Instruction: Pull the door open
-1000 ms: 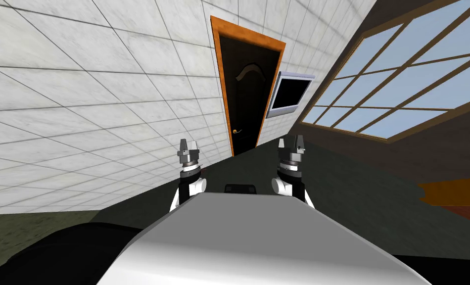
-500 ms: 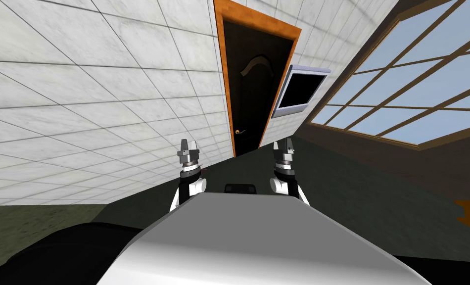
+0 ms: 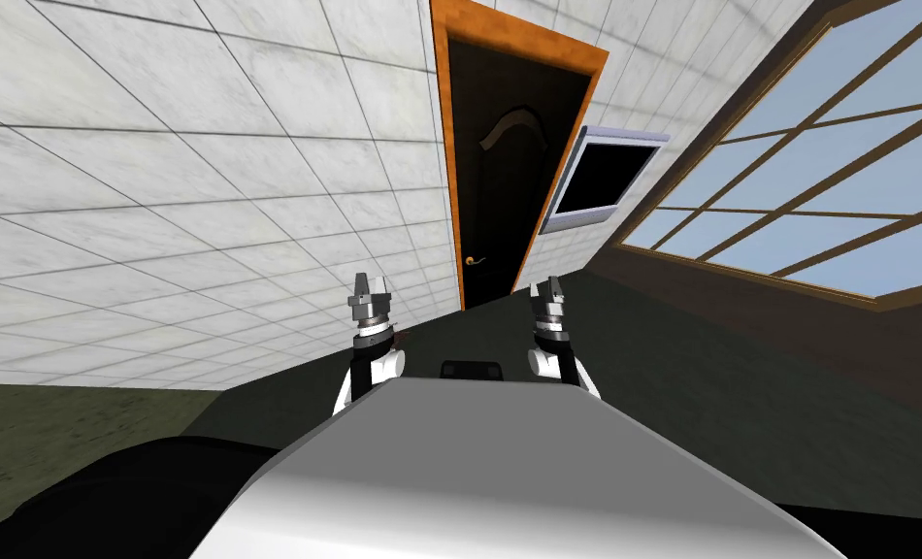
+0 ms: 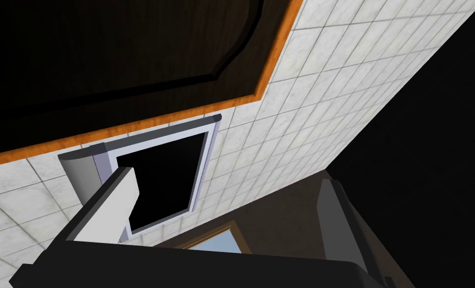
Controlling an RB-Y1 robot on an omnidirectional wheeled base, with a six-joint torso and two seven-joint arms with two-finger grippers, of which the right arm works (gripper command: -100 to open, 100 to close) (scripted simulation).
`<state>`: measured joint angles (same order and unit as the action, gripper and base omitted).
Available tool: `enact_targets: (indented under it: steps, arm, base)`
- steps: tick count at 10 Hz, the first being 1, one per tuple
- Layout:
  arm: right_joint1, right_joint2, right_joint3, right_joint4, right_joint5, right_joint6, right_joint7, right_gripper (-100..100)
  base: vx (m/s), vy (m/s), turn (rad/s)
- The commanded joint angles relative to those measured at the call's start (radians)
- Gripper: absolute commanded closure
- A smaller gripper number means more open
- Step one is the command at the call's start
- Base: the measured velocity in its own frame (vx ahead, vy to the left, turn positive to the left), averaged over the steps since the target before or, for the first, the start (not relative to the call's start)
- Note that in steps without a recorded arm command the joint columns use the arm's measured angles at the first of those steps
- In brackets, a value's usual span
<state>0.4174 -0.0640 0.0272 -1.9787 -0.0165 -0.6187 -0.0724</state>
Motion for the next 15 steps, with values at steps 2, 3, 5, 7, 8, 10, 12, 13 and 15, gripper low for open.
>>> enact_targets:
  steps: [2, 3, 5, 7, 8, 10, 12, 13, 15]
  arm:
    - [-0.032, -0.021, 0.005, 0.079, 0.001, -0.001, -0.008, -100]
    - [-0.044, -0.030, 0.005, 0.108, 0.000, -0.003, -0.013, -100]
    - [-0.056, -0.040, 0.005, 0.151, -0.001, -0.005, -0.017, -100]
    - [-0.069, -0.051, 0.005, 0.186, -0.001, -0.006, -0.022, -100]
    - [-0.082, -0.061, 0.005, 0.221, -0.002, -0.008, -0.027, -100]
    - [-0.108, -0.081, 0.005, 0.286, -0.004, -0.011, -0.037, -100]
    - [-0.121, -0.091, 0.005, 0.329, -0.005, -0.013, -0.041, -100]
    - [-0.135, -0.101, 0.005, 0.366, -0.005, -0.015, -0.046, -100]
    - [-0.148, -0.111, 0.005, 0.402, -0.006, -0.017, -0.051, -100]
  base:
    - [0.112, 0.028, 0.128]
    - [0.121, 0.020, 0.119]
    - [0.063, 0.001, 0.053]
    - [0.064, 0.005, 0.092]
    - [0.052, 0.010, 0.065]
    - [0.089, 0.010, 0.131]
    - [0.088, 0.006, 0.083]
    - [0.063, 0.005, 0.098]
    - [0.054, 0.001, 0.050]
